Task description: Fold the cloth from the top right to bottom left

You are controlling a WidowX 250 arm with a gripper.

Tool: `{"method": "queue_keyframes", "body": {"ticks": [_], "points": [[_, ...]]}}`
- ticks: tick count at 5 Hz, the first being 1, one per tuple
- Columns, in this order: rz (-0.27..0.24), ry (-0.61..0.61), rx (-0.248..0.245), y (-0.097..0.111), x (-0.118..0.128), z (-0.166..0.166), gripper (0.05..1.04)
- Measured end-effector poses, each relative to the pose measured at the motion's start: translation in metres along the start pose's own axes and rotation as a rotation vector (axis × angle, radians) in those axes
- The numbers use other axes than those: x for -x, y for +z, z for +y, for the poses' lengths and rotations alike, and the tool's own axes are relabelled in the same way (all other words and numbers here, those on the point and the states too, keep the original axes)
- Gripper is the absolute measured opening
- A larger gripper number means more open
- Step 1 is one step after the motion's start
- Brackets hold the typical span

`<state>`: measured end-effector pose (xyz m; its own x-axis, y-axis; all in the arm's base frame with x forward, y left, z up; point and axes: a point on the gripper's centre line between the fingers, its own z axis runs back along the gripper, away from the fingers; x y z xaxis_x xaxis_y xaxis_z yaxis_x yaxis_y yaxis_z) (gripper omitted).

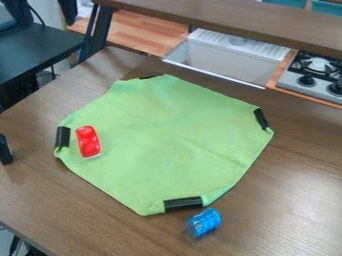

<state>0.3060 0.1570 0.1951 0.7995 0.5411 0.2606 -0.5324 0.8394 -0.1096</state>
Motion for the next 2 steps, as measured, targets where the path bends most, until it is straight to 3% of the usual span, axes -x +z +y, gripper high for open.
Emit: {"method": "queue_keyframes", "body": {"ticks": [1, 2], "points": [[0.031, 0.011, 0.0, -0.011, 0.002, 0.001, 0.999], [0.026, -0.029, 0.033, -0.028, 0.008, -0.023, 0.999]]}}
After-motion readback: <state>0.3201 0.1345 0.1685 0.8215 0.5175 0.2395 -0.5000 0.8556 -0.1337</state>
